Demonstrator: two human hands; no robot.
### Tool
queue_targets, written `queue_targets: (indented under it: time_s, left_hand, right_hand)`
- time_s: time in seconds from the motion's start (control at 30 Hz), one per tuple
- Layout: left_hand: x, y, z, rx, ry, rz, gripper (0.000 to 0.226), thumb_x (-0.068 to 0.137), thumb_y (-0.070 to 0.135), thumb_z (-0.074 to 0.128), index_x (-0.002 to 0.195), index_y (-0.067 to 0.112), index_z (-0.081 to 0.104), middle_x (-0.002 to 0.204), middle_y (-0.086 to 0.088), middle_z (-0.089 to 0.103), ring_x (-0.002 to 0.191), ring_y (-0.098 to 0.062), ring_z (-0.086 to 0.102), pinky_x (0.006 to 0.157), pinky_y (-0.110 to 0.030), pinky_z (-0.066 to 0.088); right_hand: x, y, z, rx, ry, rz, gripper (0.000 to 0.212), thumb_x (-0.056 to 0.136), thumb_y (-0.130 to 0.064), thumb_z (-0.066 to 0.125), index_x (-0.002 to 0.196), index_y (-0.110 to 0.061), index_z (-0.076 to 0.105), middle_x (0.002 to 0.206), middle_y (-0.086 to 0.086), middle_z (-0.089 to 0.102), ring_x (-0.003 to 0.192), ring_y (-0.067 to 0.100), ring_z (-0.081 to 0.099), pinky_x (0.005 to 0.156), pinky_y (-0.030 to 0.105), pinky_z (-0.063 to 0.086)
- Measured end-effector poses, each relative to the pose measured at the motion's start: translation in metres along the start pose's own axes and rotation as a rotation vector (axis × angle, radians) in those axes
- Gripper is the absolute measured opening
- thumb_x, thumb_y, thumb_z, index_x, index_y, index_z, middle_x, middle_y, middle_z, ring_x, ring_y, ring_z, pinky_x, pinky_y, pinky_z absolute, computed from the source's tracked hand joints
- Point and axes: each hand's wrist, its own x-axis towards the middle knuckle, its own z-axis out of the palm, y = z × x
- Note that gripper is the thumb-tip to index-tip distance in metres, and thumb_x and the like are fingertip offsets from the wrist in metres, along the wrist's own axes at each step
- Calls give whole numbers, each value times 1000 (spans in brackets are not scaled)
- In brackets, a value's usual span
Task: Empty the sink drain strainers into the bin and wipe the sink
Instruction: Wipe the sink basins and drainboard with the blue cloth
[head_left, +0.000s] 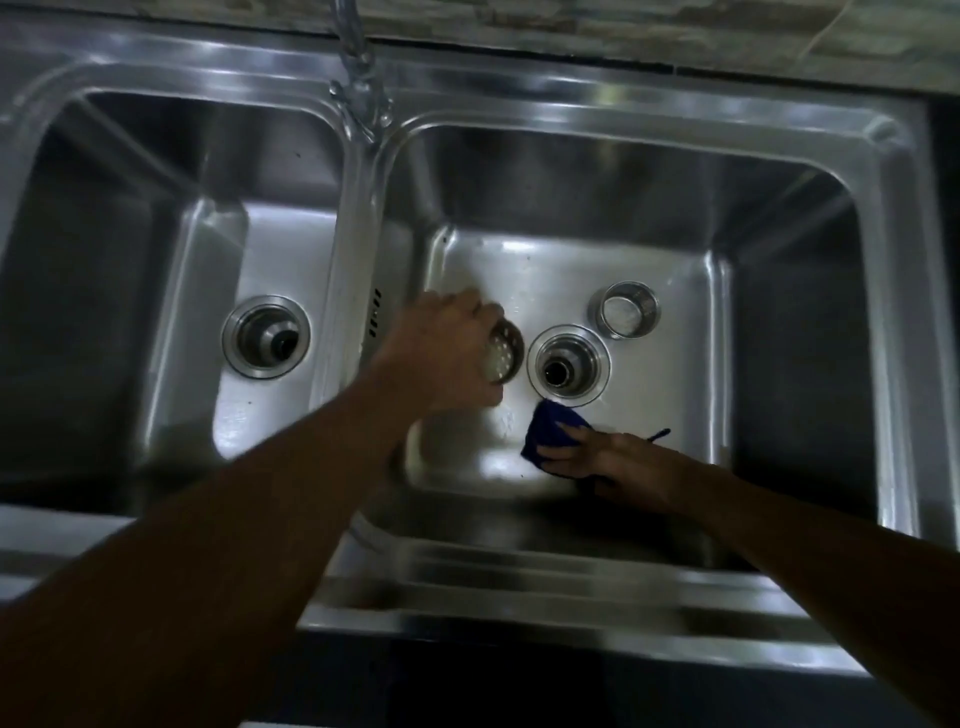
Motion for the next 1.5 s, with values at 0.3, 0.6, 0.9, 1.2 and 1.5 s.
queue_targets:
  time_s: [0.3,0.6,0.9,1.2,1.5]
  left_hand:
    - [7,-64,-42,87,329,19,79,72,87,49,111,22,68,101,0,73,94,-22,66,105,-36,33]
    - [24,-64,-28,-19,399,-95,81,70,89,45,117,25,62,103,2,72,97,-19,66,105,-40,26]
    - [21,-59,-32,6,386,-118,82,75,85,46,119,17,62,108,-4,71,101,-23,65,106,-39,26]
    - [22,-58,-34,63,332,-127,80,72,73,48,123,13,62,113,-7,67,107,-26,60,106,-40,23]
    - [25,-56,-33,156,270,-148,80,71,71,56,128,15,58,114,-7,65,106,-26,57,104,-40,23]
  right_hand:
    - [79,-34,11,-193,19,-284,46,104,-19,46,150,-22,44,160,-4,35,146,29,36,112,43,40]
    - [139,12,-41,-40,403,122,67,90,5,51,152,-15,37,164,7,22,152,33,18,121,46,27]
    - [91,-37,24,19,-3,-302,50,98,2,48,146,-14,49,159,7,35,152,26,21,126,36,10]
    - [88,5,-21,-14,407,22,55,87,6,59,140,-12,57,152,7,46,144,43,34,114,56,37]
    - [49,-6,16,-96,154,-177,55,85,2,63,138,-11,58,152,5,45,146,33,29,121,51,23]
